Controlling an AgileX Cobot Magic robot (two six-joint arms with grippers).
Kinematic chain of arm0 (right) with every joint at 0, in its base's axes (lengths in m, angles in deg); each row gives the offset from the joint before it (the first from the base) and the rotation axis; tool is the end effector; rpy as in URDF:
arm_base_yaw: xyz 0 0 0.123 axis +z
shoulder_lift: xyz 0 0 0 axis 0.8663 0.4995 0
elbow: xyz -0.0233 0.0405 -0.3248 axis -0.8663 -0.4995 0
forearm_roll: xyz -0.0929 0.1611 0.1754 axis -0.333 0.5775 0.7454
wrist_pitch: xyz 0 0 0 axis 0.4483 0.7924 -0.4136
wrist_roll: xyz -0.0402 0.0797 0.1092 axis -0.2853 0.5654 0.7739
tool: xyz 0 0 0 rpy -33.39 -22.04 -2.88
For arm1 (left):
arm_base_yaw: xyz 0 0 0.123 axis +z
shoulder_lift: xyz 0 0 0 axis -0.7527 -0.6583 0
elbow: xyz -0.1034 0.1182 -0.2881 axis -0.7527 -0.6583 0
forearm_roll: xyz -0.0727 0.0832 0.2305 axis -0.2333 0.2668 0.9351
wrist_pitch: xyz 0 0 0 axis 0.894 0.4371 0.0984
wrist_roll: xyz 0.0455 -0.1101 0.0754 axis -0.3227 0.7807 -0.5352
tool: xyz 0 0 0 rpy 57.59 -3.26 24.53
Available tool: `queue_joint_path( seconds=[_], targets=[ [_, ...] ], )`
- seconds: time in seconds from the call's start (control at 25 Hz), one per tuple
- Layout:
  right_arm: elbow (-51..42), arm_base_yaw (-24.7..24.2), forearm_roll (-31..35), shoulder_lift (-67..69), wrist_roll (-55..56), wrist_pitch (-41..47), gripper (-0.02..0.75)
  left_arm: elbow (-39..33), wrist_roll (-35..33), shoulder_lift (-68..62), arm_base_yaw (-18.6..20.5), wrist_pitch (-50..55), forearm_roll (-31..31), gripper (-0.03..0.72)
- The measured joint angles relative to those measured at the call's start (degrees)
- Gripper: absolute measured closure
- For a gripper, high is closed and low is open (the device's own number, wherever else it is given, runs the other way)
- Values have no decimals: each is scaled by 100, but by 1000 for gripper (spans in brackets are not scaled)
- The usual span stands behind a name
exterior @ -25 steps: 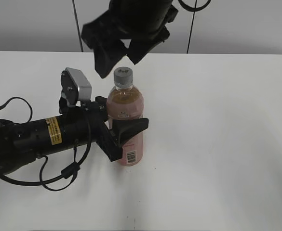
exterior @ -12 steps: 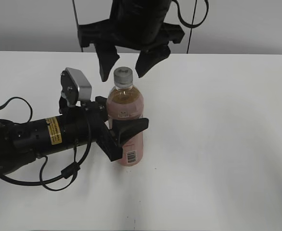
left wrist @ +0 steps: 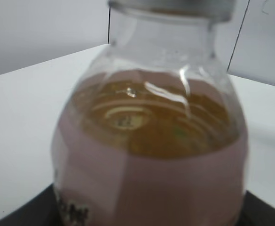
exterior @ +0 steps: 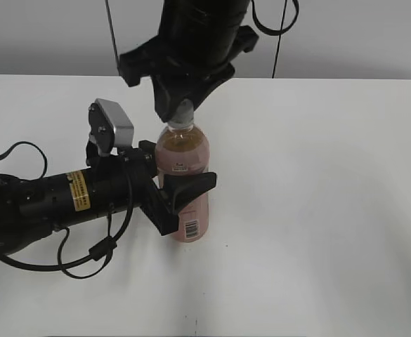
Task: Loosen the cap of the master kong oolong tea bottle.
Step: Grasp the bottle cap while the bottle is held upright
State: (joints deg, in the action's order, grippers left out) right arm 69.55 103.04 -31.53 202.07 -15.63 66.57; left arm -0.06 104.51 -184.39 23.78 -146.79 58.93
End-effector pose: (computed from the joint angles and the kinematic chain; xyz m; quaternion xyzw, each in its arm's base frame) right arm 0.3309 0.3302 0.2929 -0.3726 0.9107 0.1130 0.1382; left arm 0.3043 -0.2411 0.1392 0.3719 0.6595 -0.3807 0.5309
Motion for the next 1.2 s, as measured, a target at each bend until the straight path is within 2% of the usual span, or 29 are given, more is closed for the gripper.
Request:
queue_joint_path(
  seconds=[0.08, 0.28, 0.44, 0.72, 0.8, 0.88, 0.96, 1.04, 1.2],
  targets=[
    [0, 0, 13, 0, -1217, 0, 456, 0, 0, 0, 0, 0, 0, 286],
    [0, 0, 73, 0, -5138, 11, 459, 0, 0, 0, 0, 0, 0, 286],
    [4, 0, 103, 0, -6008, 30, 459, 0, 0, 0, 0, 0, 0, 286],
    [6, 0, 173, 0, -6138, 37, 456, 0, -6, 0, 0, 0, 0, 286],
    [6, 0, 197, 0, -6051, 32, 414, 0, -6, 0, 0, 0, 0, 286],
    [6, 0, 252, 0, -5786, 27, 336, 0, -1, 0, 0, 0, 0, 286],
    [6, 0, 294, 0, -5281, 27, 249, 0, -1, 0, 0, 0, -1, 286],
    [6, 0, 313, 0, -4634, 27, 197, 0, -1, 0, 0, 0, -1, 286],
    [120, 0, 269, 0, -2343, 27, 164, 0, -1, 0, 0, 0, -1, 286]
  ],
)
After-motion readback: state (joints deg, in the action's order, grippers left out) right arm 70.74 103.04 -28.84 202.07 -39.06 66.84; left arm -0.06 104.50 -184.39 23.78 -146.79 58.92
